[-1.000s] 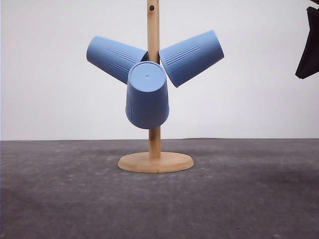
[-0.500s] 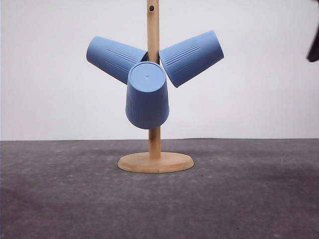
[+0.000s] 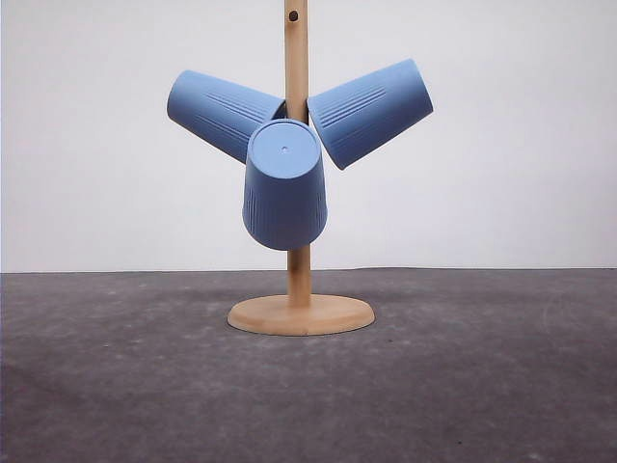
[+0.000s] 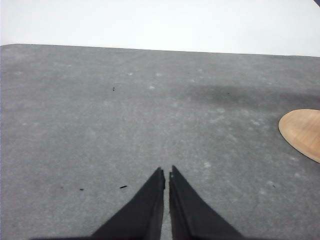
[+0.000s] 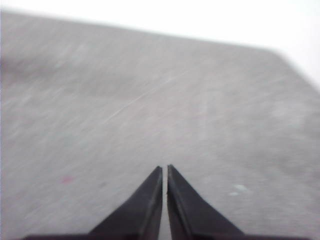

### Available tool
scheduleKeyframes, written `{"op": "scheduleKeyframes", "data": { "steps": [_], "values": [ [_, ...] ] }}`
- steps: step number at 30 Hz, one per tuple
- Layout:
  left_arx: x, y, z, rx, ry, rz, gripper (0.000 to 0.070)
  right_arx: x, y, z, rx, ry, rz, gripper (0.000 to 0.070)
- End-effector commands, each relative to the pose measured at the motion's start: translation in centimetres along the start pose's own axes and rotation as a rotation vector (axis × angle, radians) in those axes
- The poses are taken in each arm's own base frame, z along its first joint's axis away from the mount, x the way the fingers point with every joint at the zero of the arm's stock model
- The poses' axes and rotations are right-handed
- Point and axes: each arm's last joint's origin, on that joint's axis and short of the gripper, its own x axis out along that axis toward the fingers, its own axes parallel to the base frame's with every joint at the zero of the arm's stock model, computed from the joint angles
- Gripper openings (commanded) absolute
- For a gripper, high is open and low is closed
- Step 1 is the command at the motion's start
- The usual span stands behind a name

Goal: Place three cups

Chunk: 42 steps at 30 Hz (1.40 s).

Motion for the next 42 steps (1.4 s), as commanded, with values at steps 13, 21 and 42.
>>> {"op": "scheduleKeyframes", "data": {
  "steps": [13,21,42],
  "values": [
    [0.12,0.04,-0.47,-0.002,0.018,0.003,0.0000,-0.39,-0.40,0.34,0.023,-0.065,-0.044,0.0010],
    [0.12,0.04,-0.47,-0.002,0.018,0.003,0.0000,-0.39,-0.40,0.34,0.023,-0.066,-0.044,0.0010],
    [0.12,0.04,-0.47,-0.002,0.018,0.003,0.0000,-0.39,-0.40,0.34,0.023,-0.065,-0.044,0.0010]
  ]
}}
